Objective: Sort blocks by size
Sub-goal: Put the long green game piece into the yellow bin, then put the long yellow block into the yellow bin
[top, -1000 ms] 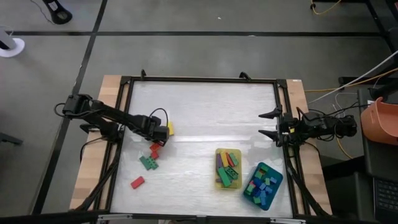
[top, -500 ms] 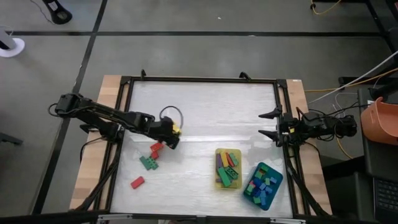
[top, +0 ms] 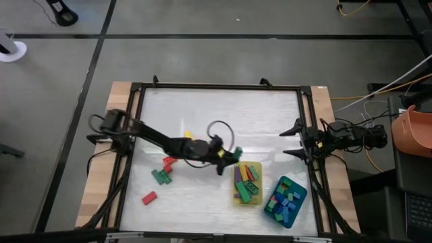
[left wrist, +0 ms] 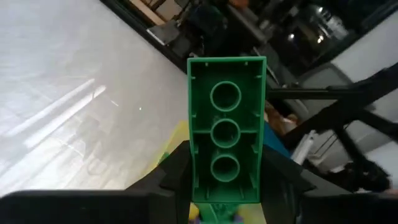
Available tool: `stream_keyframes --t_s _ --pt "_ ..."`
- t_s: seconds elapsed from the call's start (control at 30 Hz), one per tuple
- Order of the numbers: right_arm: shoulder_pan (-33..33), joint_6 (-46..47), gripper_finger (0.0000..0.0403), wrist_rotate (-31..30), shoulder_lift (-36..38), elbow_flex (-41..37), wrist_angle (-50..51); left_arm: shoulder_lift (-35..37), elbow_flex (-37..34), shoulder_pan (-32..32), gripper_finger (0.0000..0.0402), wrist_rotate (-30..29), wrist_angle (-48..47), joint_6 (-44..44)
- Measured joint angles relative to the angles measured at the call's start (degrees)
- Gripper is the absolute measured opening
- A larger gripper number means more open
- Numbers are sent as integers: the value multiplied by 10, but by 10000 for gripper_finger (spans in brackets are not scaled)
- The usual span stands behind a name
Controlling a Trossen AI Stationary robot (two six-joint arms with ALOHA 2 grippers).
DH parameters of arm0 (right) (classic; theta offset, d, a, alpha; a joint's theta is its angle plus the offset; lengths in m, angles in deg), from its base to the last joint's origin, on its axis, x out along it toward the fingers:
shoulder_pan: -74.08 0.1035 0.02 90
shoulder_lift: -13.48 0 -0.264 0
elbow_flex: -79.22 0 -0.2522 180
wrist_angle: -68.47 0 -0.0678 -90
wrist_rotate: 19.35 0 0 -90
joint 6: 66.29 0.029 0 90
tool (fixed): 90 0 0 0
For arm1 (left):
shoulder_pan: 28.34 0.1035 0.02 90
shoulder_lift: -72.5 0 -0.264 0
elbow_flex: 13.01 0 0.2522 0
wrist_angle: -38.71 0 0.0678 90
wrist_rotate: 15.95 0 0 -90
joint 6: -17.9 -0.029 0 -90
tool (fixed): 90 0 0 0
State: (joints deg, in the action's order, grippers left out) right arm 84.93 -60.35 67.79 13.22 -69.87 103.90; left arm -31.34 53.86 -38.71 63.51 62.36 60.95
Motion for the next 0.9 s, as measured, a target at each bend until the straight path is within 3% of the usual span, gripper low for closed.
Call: stream_keyframes --t_s 0.2,0.4,0.73,0.9 --pt "0 3 344 26 -5 -49 -26 -125 120 -1 139 77 -11 -82" --pt "0 3 344 40 -6 -119 -99 -178 166 -5 176 115 -12 -152" --pt "0 -32 344 40 -5 -122 -101 -167 169 5 217 123 -37 -163" --pt "0 -32 344 40 -5 -122 -99 -119 169 25 209 135 -140 -159"
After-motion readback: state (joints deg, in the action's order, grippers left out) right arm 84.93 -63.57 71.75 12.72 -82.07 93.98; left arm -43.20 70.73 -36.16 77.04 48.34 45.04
